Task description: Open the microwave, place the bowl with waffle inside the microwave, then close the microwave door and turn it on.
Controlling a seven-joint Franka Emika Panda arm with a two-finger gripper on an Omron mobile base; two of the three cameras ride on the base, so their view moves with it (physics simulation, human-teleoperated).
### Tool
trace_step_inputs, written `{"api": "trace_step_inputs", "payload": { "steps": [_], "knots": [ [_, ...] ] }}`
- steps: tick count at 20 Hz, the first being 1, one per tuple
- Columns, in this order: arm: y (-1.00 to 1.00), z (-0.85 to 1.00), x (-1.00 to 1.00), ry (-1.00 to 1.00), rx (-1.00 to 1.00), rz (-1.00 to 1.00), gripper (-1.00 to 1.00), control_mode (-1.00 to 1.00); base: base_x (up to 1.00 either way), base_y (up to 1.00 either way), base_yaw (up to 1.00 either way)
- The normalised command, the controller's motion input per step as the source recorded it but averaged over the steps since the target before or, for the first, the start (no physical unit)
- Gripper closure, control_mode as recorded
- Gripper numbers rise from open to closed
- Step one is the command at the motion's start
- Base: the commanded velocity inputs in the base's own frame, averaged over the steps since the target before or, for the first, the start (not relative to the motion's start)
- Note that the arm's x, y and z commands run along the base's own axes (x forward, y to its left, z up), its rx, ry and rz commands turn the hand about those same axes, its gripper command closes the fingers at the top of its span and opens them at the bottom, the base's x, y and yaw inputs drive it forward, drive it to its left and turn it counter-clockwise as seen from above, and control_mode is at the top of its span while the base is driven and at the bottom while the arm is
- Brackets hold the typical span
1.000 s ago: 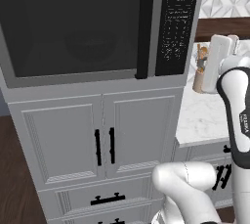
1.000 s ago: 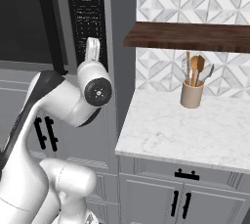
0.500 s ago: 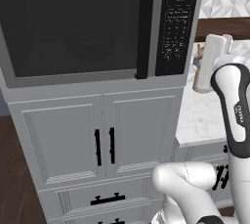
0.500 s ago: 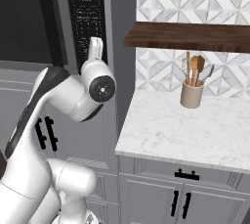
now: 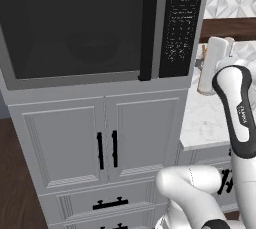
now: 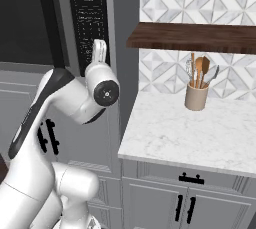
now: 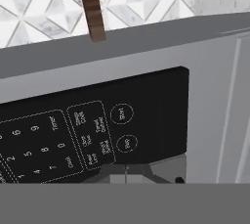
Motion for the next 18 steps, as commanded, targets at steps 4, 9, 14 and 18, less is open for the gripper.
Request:
{"api": "trace_step_inputs", "payload": {
  "steps": [4,9,14,18],
  "knots": [
    [0.12,-0.01,0.19,-0.01,-0.01,0.0,1.0,-1.0,0.0,0.0,0.0],
    [0.04,-0.02,0.27,0.0,0.0,0.0,1.0,-1.0,0.0,0.0,0.0],
    [0.0,-0.01,0.26,0.0,0.0,0.0,1.0,-1.0,0.0,0.0,0.0],
    [0.0,-0.09,0.23,0.0,0.0,0.0,1.0,-1.0,0.0,0.0,0.0]
  ]
}}
